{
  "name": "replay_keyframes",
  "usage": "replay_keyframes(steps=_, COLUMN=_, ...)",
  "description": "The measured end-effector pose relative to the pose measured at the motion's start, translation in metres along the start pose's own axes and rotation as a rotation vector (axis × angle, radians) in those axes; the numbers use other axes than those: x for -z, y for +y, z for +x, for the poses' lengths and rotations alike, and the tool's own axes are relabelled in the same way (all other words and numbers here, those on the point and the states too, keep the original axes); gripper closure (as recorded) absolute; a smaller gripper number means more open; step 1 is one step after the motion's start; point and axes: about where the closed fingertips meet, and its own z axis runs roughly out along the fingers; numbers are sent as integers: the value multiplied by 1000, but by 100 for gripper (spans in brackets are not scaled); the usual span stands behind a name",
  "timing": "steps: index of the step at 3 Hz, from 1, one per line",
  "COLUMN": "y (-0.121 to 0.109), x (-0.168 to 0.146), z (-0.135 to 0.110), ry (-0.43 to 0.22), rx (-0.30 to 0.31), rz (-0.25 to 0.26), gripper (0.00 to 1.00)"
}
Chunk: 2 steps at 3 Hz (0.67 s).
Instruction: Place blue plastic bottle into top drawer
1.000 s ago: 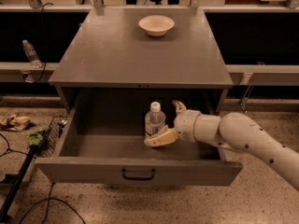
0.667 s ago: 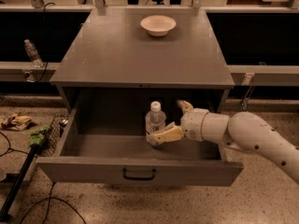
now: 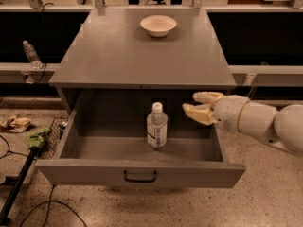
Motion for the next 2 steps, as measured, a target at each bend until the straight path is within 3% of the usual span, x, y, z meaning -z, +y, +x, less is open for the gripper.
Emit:
replay_keyframes(steps=1, y=-15, x=16, z=-54, ry=-126, rx=28, rz=72, gripper=81)
replay_keyframes(steps=2, y=-9, x=12, z=-59, ry=-129, rx=34, rz=61, gripper=70)
